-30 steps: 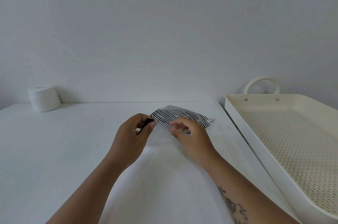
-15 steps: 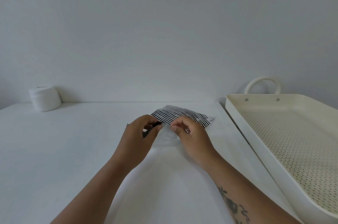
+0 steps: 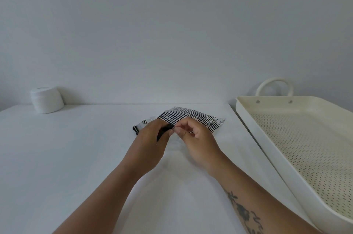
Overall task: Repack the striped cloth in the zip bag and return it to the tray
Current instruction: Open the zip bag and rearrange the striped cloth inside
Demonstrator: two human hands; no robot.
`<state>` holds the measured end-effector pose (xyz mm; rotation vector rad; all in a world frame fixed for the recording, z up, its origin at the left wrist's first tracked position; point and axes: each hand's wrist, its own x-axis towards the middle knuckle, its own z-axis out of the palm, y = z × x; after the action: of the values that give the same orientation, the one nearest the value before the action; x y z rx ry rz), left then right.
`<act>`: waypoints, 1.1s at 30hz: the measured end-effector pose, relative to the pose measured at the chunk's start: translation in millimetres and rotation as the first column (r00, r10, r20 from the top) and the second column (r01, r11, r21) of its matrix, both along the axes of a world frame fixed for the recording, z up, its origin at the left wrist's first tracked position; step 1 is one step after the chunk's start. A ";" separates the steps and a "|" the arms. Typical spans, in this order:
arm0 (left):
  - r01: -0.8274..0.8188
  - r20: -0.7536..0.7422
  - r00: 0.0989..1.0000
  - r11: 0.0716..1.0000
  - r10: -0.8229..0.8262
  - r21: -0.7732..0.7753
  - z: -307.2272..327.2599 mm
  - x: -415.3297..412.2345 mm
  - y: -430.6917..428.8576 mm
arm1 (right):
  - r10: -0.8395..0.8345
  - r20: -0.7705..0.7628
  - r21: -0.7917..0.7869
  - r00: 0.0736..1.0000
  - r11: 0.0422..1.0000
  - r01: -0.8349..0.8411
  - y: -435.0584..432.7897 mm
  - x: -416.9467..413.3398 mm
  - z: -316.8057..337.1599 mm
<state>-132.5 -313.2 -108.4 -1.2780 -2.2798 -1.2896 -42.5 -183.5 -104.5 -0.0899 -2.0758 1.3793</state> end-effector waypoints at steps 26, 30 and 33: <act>0.012 -0.083 0.996 0.996 -0.020 -0.092 -3.9 -0.2 3.9 | -0.175 -0.009 -0.162 0.985 0.972 0.171 4.2 2.2 -0.7; -0.013 -0.114 0.993 0.998 0.005 -0.067 -1.4 -0.8 2.9 | -0.188 -0.025 -0.222 0.982 0.959 0.178 6.1 2.9 2.8; -0.024 -0.118 0.993 0.997 0.015 -0.074 -0.4 -2.7 -0.5 | -0.196 -0.026 -0.283 0.980 0.942 0.181 8.8 3.4 3.9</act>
<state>-135.2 -313.7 -108.8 -1.3157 -2.2720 -1.1012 -39.0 -174.7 -100.6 -0.3577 -1.7659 1.5279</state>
